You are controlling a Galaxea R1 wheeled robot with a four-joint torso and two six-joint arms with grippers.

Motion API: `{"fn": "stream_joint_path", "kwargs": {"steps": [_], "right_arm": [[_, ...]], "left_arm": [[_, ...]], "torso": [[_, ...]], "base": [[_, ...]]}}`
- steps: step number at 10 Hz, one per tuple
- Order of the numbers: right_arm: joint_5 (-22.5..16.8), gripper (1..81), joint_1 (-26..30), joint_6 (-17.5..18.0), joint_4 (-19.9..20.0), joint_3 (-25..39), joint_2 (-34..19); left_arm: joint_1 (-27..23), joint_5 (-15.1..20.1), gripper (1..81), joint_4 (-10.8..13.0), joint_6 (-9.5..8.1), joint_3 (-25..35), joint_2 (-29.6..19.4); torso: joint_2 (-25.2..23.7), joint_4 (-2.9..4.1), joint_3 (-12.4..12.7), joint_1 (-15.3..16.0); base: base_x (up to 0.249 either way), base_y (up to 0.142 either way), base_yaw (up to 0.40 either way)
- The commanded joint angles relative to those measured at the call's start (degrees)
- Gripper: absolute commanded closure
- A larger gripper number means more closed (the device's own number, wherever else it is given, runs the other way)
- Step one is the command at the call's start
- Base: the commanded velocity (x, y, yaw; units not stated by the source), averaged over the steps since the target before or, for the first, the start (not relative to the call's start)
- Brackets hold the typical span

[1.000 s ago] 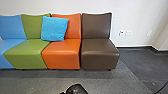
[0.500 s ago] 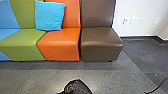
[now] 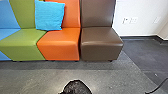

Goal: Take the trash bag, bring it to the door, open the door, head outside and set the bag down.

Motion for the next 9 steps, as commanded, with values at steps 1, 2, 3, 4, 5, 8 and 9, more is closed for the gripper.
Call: {"fn": "stream_joint_path", "kwargs": {"steps": [1,2,3,4,5,8,9], "right_arm": [[-3.63,1.0,4.52,0.06,1.30,1.84,-2.88],[-3.55,1.0,4.35,0.06,1.21,1.84,-2.88],[-3.54,1.0,4.26,0.06,1.13,1.84,-2.88],[-3.54,1.0,4.26,0.06,1.13,1.84,-2.88],[-3.54,1.0,4.26,0.06,1.13,1.93,-2.88],[-3.54,1.0,4.08,0.06,0.95,1.84,-2.88],[-3.54,1.0,3.91,0.06,0.86,1.84,-2.79]], "left_arm": [[0.64,-1.68,1.0,3.37,0.06,-4.57,0.70],[1.08,-2.56,1.0,3.37,0.06,-4.57,0.96],[1.26,-2.66,1.0,3.28,-0.02,-4.57,1.05],[1.35,-2.66,1.0,3.28,-0.02,-4.57,1.14],[1.35,-2.66,1.0,3.46,-0.02,-4.57,1.14],[1.43,-2.57,81.1,3.46,0.06,-4.31,0.97],[1.43,-2.57,81.1,3.55,0.06,-4.31,0.97]], "torso": [[0.00,0.00,0.00,0.00],[0.00,0.00,0.00,0.00],[0.00,0.00,0.00,0.00],[0.00,0.00,0.00,0.00],[-0.02,0.00,0.00,0.00],[-0.02,0.00,0.00,0.00],[-0.02,0.00,0.00,0.00]], "base": [[0.000,0.000,0.000],[0.000,0.000,0.000],[0.000,0.000,0.000],[0.000,0.000,0.000],[0.000,0.000,0.000],[0.000,0.000,0.000],[0.000,0.000,0.000]]}}
